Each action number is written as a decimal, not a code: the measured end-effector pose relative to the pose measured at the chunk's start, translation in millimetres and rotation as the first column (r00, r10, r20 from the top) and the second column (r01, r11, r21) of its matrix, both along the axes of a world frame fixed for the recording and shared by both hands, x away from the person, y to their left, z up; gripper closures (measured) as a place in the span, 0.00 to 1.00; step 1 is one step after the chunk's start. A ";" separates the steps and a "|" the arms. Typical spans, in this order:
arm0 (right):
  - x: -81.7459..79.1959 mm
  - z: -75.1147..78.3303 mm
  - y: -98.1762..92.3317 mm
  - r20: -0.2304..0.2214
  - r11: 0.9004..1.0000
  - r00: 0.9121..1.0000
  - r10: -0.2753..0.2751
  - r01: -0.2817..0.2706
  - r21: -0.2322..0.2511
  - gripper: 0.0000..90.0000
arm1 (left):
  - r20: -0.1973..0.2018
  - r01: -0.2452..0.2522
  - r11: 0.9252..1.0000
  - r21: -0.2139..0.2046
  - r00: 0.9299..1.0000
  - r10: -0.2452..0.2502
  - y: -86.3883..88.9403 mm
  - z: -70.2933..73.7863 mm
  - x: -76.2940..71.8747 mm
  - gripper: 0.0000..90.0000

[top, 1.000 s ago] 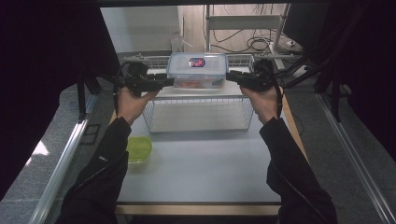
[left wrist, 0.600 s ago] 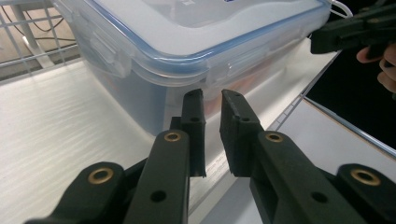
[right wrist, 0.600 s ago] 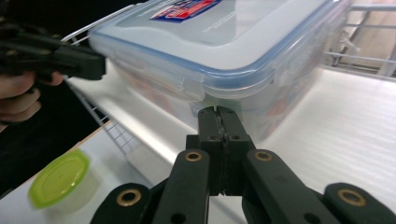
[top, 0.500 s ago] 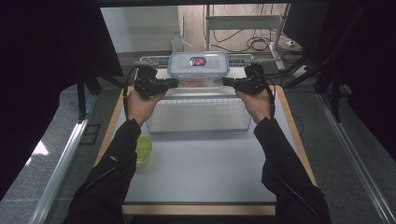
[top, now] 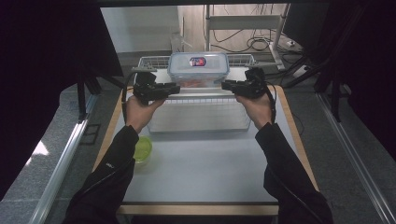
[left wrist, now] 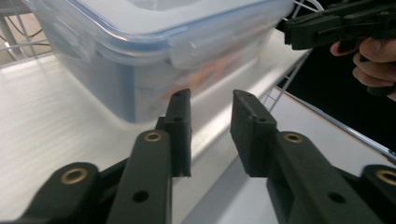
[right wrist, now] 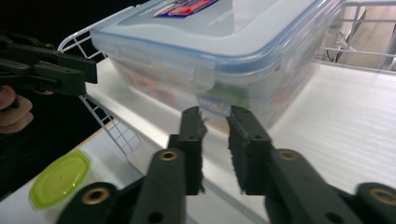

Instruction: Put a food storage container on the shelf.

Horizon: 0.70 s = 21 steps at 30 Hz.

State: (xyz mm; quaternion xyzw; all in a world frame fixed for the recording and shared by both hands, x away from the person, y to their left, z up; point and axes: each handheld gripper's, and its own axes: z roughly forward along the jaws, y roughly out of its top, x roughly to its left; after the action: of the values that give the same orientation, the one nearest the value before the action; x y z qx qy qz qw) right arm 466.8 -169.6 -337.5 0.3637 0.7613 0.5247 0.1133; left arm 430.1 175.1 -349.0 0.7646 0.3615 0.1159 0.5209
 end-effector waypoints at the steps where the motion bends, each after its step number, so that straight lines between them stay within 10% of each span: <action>1: -2.3 -0.4 0.3 0.005 1.000 1.000 0.001 -0.001 -0.003 0.77 | 0.001 0.003 1.000 0.001 1.000 -0.003 -0.3 -0.4 -2.5 0.73; 21: -57.6 -33.5 4.9 0.087 0.996 0.994 0.073 -0.068 -0.058 0.23 | 0.109 0.042 0.994 0.105 0.993 -0.053 -12.7 -40.5 -71.2 0.23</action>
State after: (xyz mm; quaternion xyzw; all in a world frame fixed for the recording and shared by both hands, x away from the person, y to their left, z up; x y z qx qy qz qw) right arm 409.1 -164.7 -370.9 0.3097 0.7820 0.5228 0.1385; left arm 358.9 162.4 -389.5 0.7912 0.3070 0.1644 0.5027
